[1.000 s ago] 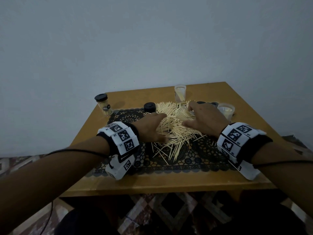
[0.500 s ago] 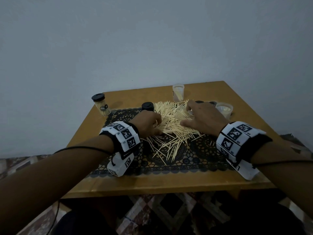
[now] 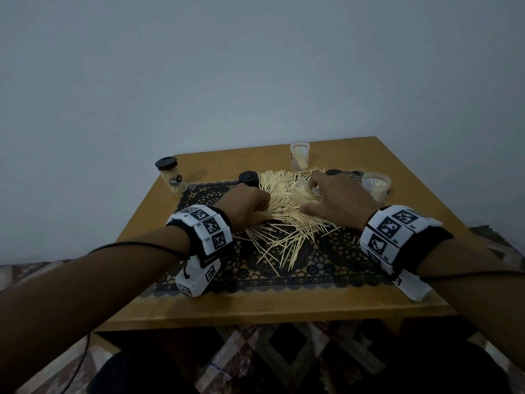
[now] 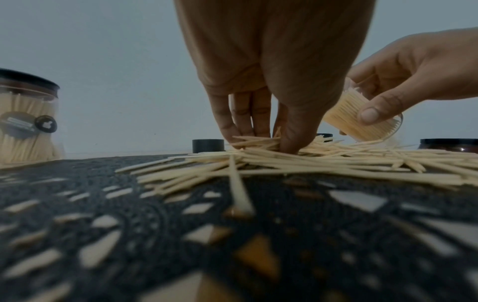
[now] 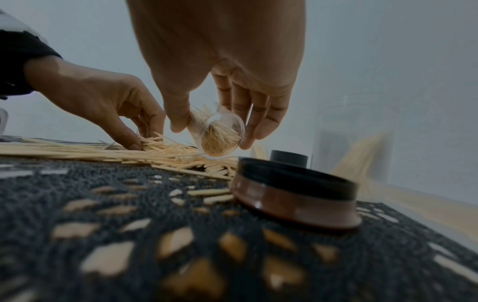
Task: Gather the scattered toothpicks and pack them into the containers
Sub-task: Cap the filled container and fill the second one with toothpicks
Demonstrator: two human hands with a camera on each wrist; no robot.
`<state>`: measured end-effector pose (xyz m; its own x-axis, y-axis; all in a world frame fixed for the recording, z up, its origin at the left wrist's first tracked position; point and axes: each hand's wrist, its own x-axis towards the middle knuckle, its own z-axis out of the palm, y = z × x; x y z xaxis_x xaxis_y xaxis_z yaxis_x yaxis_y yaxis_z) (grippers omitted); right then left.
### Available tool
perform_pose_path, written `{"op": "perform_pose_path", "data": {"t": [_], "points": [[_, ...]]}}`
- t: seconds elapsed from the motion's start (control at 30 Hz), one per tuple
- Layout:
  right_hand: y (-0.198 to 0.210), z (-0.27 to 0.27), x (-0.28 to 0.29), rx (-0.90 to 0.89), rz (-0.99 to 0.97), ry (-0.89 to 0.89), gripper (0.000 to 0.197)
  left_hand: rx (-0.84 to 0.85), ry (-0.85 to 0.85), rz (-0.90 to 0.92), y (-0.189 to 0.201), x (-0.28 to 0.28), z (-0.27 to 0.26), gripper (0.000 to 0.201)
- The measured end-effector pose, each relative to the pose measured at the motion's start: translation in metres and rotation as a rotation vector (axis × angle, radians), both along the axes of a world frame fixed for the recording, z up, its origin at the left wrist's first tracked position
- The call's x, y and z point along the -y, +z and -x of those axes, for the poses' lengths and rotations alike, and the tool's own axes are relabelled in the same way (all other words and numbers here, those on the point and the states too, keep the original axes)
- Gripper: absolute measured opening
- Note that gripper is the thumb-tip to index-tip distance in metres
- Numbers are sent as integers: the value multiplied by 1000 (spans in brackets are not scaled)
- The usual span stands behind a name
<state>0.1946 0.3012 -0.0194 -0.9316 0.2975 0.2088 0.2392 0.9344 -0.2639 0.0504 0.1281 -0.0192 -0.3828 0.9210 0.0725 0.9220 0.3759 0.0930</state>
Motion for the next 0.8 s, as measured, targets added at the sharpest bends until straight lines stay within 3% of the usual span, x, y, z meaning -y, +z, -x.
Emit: {"op": "perform_pose_path", "data": {"t": [0.17, 0.63, 0.8], "points": [[0, -1, -2, -10, 21, 5, 51, 28, -9, -13, 1, 1, 0, 15], [5, -4, 6, 58, 35, 102, 54, 317, 97, -170, 12, 21, 21, 17], [5, -3, 7, 23, 12, 70, 52, 281, 115, -175, 25, 26, 15, 14]]}}
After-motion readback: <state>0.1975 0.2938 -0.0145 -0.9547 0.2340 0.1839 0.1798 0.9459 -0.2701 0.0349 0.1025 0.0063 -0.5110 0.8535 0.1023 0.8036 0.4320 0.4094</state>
